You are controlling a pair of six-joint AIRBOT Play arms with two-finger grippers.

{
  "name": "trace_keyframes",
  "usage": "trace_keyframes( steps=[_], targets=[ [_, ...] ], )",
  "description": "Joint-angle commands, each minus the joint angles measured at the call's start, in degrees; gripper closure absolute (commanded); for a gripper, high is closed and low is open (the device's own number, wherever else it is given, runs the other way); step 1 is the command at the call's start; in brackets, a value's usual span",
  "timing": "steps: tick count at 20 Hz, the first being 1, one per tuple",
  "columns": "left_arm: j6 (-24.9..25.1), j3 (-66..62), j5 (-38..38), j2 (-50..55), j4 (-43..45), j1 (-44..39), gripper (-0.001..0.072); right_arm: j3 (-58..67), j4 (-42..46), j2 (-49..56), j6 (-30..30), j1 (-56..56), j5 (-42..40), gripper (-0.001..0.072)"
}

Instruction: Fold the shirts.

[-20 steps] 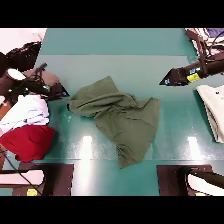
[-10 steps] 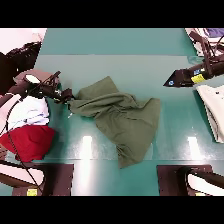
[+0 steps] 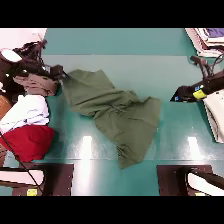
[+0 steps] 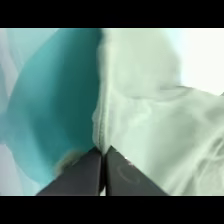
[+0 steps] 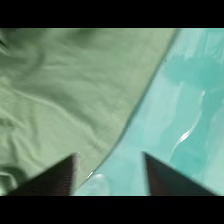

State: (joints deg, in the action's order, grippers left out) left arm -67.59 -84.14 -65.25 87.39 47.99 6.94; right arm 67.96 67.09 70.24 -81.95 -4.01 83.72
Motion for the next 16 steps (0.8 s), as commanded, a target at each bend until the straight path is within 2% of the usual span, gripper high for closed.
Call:
trace_keyframes(
  steps=[1, 4, 7, 13, 14, 15, 16],
  targets=[
    [-0.1, -3.8, -0.2, -1.4, -0.1, 0.1, 0.0686, -8.7, -5.9, 2.3, 0.2, 3.5, -6.3, 0.0122],
    [-0.1, -3.8, -1.8, -1.4, 0.0, 0.1, 0.0685, -11.5, -10.2, 7.8, 1.5, 3.9, -13.4, 0.0147],
    [-0.1, -3.8, -2.2, -1.4, 0.0, 0.1, 0.0685, -10.2, -10.4, 12.9, 1.5, 2.2, -19.9, 0.0165],
    [-0.1, -3.8, -2.8, -1.4, 0.0, 0.1, 0.0685, -4.7, -11.8, 19.5, 1.4, 1.2, -23.9, 0.0210],
    [-0.1, -3.8, -2.8, -1.4, 0.0, 0.1, 0.0685, -3.9, -12.5, 20.5, 1.4, 0.5, -24.3, 0.0233],
    [-0.1, -3.8, -2.8, -1.4, 0.0, 0.1, 0.0685, -2.8, -12.5, 21.6, 1.4, -0.2, -24.4, 0.0308],
    [-0.1, -3.8, -2.9, -1.4, 0.0, 0.1, 0.0685, -1.8, -12.4, 22.4, 1.5, -0.8, -24.5, 0.0431]
  ],
)
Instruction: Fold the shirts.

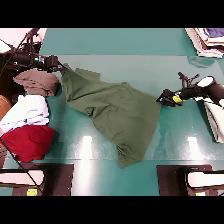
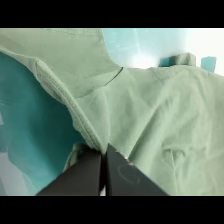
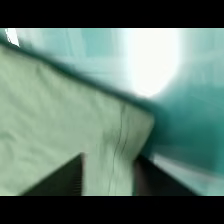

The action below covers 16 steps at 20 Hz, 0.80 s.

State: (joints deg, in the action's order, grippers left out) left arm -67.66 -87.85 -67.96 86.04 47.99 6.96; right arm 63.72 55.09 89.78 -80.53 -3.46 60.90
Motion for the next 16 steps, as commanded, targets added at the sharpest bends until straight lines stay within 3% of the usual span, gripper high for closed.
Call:
trace_keyframes(
  steps=[1, 2, 4, 7, 16],
  targets=[
    [0.0, -0.1, -0.2, 0.0, 0.0, 0.0, 0.0685, 3.6, 0.3, 3.5, 0.1, -2.1, -1.9, 0.0573],
    [-0.1, -0.1, -0.4, -0.1, 0.0, 0.0, 0.0685, 4.4, 0.6, 3.5, 0.1, -2.6, -2.5, 0.0647],
    [-2.4, -0.4, 0.3, -1.0, 0.1, 0.2, 0.0686, 7.1, 0.5, 2.0, 2.2, -2.6, -1.9, 0.0693],
    [-2.6, -2.2, 5.5, -7.5, 0.9, 0.3, 0.0686, 14.7, 2.0, -5.0, 3.7, -0.9, -0.2, 0.0694],
    [-2.4, -24.0, 9.2, -32.8, 2.5, 0.3, 0.0686, 42.9, 2.1, -31.6, 5.6, 7.6, 1.1, 0.0694]
  ],
)
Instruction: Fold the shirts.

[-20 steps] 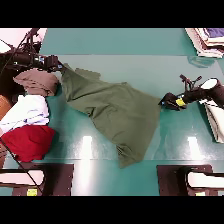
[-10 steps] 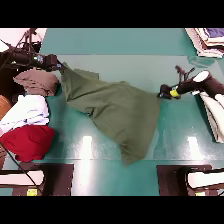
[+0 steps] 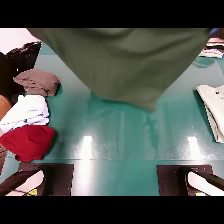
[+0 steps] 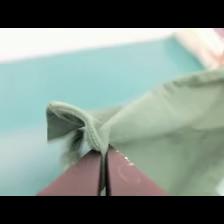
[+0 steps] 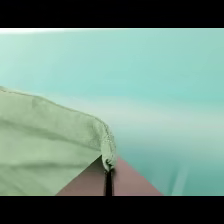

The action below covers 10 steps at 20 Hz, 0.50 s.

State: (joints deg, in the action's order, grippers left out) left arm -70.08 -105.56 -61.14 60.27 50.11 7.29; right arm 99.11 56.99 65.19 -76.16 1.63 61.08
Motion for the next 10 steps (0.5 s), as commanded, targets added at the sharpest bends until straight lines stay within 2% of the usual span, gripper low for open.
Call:
trace_keyframes(
  steps=[1, 4, 7, 10],
  targets=[
    [0.0, -8.3, 2.7, -9.0, 0.4, 0.0, 0.0686, 9.2, 0.2, -9.0, 1.2, 3.6, 1.7, 0.0694],
    [-0.7, -13.2, 4.4, -13.4, 0.4, 0.0, 0.0686, 12.5, 0.2, -14.3, 1.5, 8.4, 3.6, 0.0694],
    [-4.1, -15.0, 5.0, -15.6, 0.4, 0.0, 0.0686, 13.6, 0.2, -17.9, 1.7, 14.9, 5.9, 0.0694],
    [-6.4, -13.6, 1.4, -15.6, 0.6, 0.0, 0.0686, 13.6, 0.0, -18.8, 1.7, 20.3, 9.3, 0.0694]
  ],
)
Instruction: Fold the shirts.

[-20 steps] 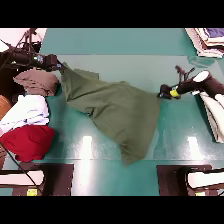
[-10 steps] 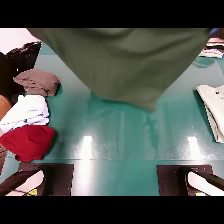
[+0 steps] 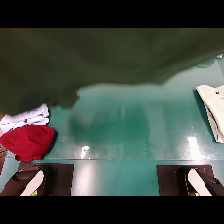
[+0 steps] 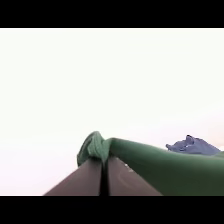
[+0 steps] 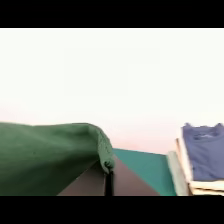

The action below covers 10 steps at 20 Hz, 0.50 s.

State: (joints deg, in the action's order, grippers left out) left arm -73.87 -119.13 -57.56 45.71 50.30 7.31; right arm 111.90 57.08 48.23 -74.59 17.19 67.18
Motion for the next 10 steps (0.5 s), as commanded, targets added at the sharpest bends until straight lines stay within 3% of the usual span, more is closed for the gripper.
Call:
trace_keyframes(
  steps=[1, 6, 10],
  targets=[
    [-4.3, 2.1, -4.4, -0.9, 0.5, 0.0, 0.0686, 0.8, -0.1, -0.9, 0.1, 4.9, 4.6, 0.0694],
    [-5.6, 23.9, -13.0, 1.0, 0.8, 0.0, 0.0686, 0.4, 0.1, 11.9, 0.0, -3.3, 18.1, 0.0694],
    [-5.0, 43.8, -10.1, 6.4, 3.0, 0.0, 0.0686, -9.3, 0.6, 25.2, 0.0, -11.1, 19.3, 0.0694]
  ],
)
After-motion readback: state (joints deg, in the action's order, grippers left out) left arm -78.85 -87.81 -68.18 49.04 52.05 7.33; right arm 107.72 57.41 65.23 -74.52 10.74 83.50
